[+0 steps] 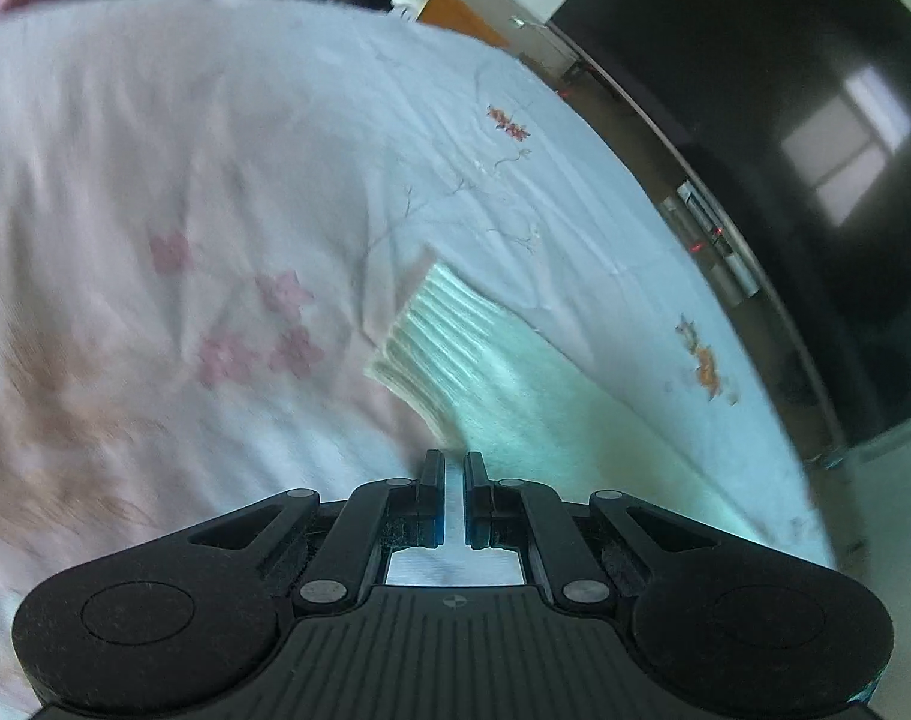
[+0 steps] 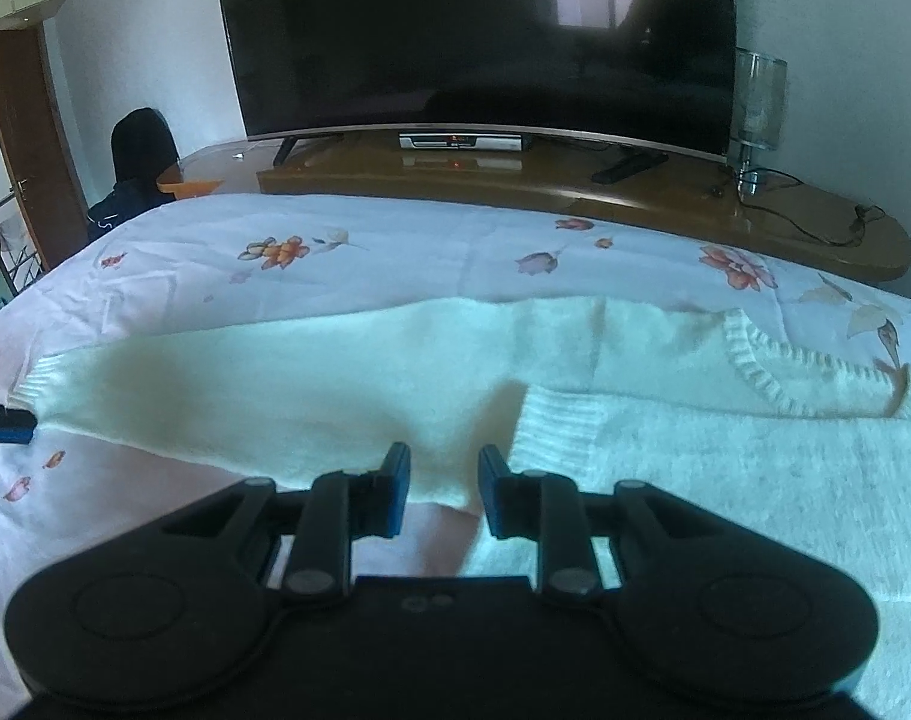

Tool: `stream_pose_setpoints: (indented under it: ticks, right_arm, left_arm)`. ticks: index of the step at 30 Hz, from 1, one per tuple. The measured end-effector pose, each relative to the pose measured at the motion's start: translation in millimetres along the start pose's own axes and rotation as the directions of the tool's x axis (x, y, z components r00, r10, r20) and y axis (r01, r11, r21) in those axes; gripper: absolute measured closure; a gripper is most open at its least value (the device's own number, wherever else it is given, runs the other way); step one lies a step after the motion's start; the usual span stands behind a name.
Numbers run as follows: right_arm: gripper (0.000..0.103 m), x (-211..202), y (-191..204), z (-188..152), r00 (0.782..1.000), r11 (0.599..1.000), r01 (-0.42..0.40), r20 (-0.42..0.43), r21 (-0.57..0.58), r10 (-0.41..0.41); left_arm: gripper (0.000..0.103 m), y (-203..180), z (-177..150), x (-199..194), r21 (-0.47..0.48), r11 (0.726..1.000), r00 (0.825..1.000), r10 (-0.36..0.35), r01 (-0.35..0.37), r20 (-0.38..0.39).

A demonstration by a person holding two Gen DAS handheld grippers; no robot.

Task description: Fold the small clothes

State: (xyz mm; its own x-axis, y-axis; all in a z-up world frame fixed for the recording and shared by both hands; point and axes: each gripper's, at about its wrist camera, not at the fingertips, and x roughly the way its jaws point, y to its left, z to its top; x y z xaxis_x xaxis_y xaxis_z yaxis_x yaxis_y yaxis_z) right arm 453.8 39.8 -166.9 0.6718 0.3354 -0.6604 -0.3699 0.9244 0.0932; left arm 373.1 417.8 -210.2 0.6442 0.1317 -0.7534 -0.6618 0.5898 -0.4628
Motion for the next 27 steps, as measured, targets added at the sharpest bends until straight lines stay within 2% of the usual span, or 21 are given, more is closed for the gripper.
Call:
stream_pose_setpoints:
  ticks: [3,4,6,7,9,11,13,16,20,23,24,26,27]
  right_arm:
    - [0.077,0,2,1,1.0,1.0,-0.005,0.001,-0.007,0.005]
    - [0.077,0,2,1,1.0,1.0,-0.008,0.001,-0.008,0.008]
    - [0.077,2,2,0,1.0,1.0,-0.012,-0.002,-0.006,0.012]
    - [0.077,3,2,0,1.0,1.0,-0.014,-0.004,-0.005,0.014]
    - [0.077,4,1,-1,1.0,1.0,-0.017,-0.01,-0.006,0.017]
    - [0.077,4,0,-2,1.0,1.0,-0.019,-0.01,-0.009,0.019]
    - [0.077,4,-1,-2,1.0,1.0,-0.018,-0.009,-0.012,0.017]
    - [0.077,5,-3,-1,1.0,1.0,-0.019,-0.009,-0.011,0.019]
    - [0.077,6,-3,-1,1.0,1.0,-0.02,-0.012,-0.015,0.02]
    - [0.078,6,-6,-1,1.0,1.0,-0.02,-0.012,-0.013,0.02]
    - [0.078,7,-6,-1,1.0,1.0,-0.021,-0.012,-0.011,0.02]
    - [0.078,7,-6,-1,1.0,1.0,-0.022,-0.013,-0.012,0.022]
    - [0.078,7,-6,-1,1.0,1.0,-0.023,-0.013,-0.013,0.023]
  left_arm:
    - [0.099,-10,-1,-5,0.079,0.996,0.999,0.046,-0.048,0.022]
    - [0.099,-9,-1,-6,0.073,0.996,0.999,0.043,-0.044,0.024]
    - [0.1,4,-2,-8,-0.02,1.0,0.998,-0.006,0.007,0.057]
    - [0.103,10,1,-9,-0.05,0.999,0.998,0.012,-0.008,0.064]
    - [0.103,9,1,-11,-0.025,0.999,0.995,0.044,-0.042,0.093]
    - [0.103,9,-1,-11,-0.017,0.999,0.993,0.03,-0.028,0.112]
    - [0.102,10,1,-7,-0.031,1.0,0.996,0.0,0.002,0.085]
    - [0.102,8,2,2,-0.055,0.998,0.999,0.043,-0.042,0.015]
    - [0.101,17,7,4,-0.165,0.986,1.0,0.013,-0.013,0.0]
    - [0.101,12,12,3,-0.123,0.992,1.0,0.02,-0.022,-0.018]
    - [0.101,10,9,3,-0.096,0.995,1.0,0.027,-0.028,-0.005]
    - [0.102,6,3,-4,-0.066,0.996,0.995,0.06,-0.055,0.083]
    - [0.102,6,1,-8,-0.064,0.997,0.993,0.058,-0.052,0.101]
